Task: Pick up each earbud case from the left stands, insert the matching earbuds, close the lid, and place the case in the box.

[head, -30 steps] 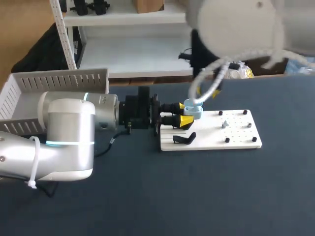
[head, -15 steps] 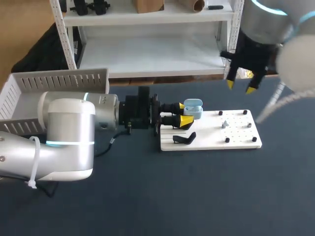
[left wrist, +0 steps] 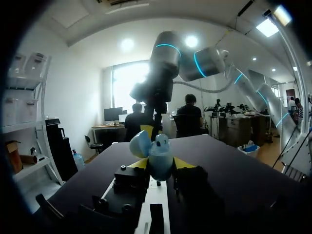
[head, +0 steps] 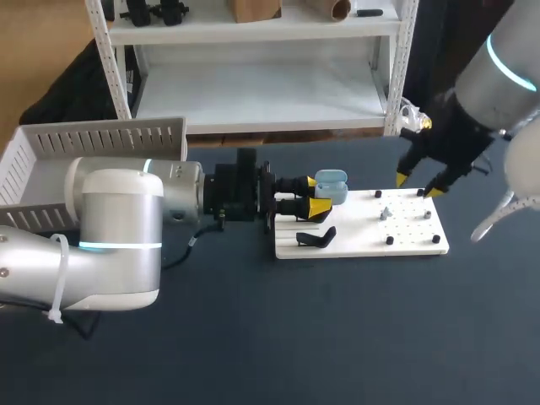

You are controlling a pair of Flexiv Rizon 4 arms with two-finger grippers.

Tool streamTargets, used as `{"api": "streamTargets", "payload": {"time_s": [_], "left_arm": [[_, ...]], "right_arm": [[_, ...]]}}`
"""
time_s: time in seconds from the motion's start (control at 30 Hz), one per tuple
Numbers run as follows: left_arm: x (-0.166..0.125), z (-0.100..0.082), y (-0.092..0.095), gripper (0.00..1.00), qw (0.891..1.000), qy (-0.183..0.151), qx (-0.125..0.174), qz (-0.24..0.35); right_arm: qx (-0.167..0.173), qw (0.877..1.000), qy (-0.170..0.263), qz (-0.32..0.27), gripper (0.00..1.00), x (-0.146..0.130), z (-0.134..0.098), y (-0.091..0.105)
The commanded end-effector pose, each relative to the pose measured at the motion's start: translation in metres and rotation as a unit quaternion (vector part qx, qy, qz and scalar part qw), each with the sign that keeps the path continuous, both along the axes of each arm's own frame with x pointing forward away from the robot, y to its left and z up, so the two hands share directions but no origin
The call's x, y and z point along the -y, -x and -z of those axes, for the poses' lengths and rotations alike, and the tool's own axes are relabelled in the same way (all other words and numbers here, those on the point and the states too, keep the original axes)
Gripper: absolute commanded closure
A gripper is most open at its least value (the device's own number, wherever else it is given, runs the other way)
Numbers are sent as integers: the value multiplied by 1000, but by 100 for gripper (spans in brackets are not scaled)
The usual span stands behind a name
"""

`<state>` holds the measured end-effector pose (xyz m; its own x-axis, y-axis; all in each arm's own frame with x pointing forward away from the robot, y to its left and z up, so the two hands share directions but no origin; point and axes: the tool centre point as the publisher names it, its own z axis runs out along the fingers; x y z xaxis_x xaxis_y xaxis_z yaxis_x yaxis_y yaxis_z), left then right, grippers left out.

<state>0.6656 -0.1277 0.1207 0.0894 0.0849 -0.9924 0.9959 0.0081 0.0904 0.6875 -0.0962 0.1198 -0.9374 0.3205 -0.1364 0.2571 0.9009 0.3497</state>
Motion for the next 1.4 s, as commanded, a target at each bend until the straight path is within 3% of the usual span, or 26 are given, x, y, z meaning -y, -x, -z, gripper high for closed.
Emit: {"api": "streamTargets", "payload": {"time_s": [0.03,0.33,0.63,1.4], "left_arm": [[0,1,0,100,1000,2,1,-2],[0,1,0,100,1000,2,1,-2],[0,1,0,100,1000,2,1,-2],[0,1,0,100,1000,2,1,-2]], "right_arm": [[-11,1000,2,-4,53,-7,19,-9],[-18,1000,11,-11,54,-16,44,-7],[-28,1000,0,4,45,-17,65,-12],[-20,1000,-4,3,64,-23,82,-33]]}}
